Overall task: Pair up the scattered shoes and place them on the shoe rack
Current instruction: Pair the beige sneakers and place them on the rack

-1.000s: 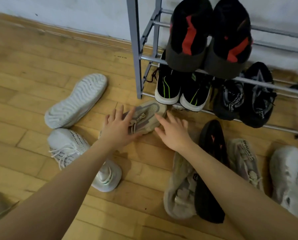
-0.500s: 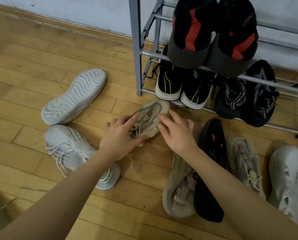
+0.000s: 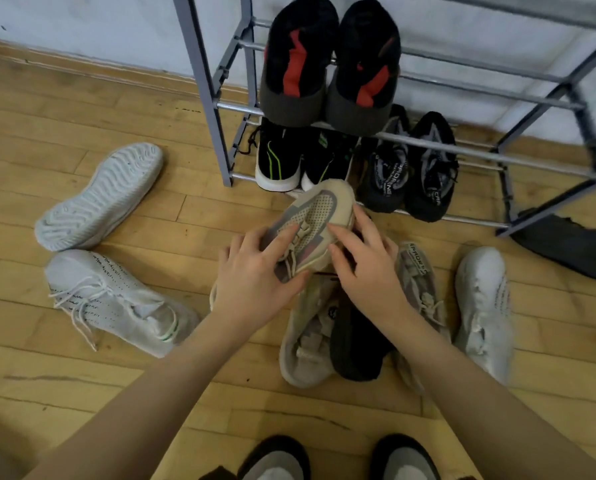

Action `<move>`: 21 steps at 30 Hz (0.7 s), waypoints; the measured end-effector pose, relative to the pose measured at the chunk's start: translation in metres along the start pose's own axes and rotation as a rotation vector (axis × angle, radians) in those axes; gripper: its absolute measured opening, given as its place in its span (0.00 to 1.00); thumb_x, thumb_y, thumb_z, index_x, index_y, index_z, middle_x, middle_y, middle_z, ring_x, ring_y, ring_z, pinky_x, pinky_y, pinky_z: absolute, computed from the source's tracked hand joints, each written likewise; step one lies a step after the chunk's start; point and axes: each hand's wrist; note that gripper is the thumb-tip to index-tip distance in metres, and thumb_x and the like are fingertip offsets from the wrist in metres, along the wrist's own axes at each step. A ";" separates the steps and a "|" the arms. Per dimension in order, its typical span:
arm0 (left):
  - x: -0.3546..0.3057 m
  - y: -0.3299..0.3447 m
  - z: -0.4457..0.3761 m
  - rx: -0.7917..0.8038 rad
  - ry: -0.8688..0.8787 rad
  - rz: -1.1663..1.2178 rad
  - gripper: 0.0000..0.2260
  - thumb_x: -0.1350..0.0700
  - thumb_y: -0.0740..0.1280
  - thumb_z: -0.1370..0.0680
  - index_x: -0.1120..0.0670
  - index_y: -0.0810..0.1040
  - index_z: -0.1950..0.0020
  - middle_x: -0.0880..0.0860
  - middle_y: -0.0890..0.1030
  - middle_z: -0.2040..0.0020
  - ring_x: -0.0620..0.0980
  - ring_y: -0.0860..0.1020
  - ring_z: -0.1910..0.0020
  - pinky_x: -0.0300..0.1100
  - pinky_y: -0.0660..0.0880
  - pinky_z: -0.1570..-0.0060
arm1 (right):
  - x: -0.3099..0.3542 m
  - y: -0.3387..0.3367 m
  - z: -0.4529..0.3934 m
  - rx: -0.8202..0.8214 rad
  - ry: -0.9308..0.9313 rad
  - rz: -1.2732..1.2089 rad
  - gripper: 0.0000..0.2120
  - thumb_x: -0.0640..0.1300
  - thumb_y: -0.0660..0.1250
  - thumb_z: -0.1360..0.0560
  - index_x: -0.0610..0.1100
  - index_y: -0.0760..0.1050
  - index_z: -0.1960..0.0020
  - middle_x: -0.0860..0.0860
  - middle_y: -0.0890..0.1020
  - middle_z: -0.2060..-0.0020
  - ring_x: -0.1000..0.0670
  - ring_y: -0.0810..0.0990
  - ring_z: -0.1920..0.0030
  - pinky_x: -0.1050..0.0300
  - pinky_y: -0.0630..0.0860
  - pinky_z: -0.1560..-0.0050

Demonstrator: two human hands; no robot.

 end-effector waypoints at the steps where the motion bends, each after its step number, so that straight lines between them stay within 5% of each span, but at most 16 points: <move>1: -0.010 0.004 0.001 0.020 0.007 0.015 0.30 0.43 0.71 0.31 0.46 0.69 0.31 0.58 0.75 0.40 0.61 0.73 0.44 0.55 0.70 0.47 | -0.006 -0.007 0.007 -0.023 0.019 0.002 0.15 0.46 0.61 0.21 0.46 0.74 0.36 0.45 0.63 0.27 0.48 0.63 0.29 0.50 0.55 0.35; 8: -0.073 0.044 -0.001 0.093 -0.019 0.013 0.30 0.38 0.65 0.29 0.43 0.62 0.28 0.57 0.71 0.39 0.60 0.70 0.41 0.55 0.67 0.43 | -0.053 -0.041 0.036 -0.120 0.165 -0.040 0.15 0.45 0.63 0.22 0.47 0.74 0.36 0.50 0.71 0.32 0.53 0.69 0.32 0.55 0.56 0.39; 11: -0.086 0.060 -0.009 0.111 -0.099 -0.012 0.30 0.38 0.62 0.27 0.43 0.59 0.27 0.58 0.69 0.38 0.61 0.68 0.40 0.56 0.66 0.43 | -0.077 -0.047 0.044 -0.137 0.253 -0.042 0.15 0.47 0.61 0.21 0.50 0.73 0.35 0.52 0.74 0.35 0.53 0.70 0.34 0.49 0.60 0.35; 21: -0.085 0.084 -0.029 0.138 0.029 -0.253 0.31 0.38 0.57 0.26 0.44 0.51 0.26 0.60 0.64 0.31 0.64 0.68 0.42 0.57 0.66 0.45 | -0.136 -0.023 0.025 0.095 0.442 0.074 0.22 0.59 0.54 0.22 0.56 0.60 0.29 0.48 0.61 0.26 0.44 0.60 0.27 0.40 0.53 0.32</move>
Point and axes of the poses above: each hand's wrist, its own z-axis away from the middle knuckle, its own y-axis out of the palm, x = y × z
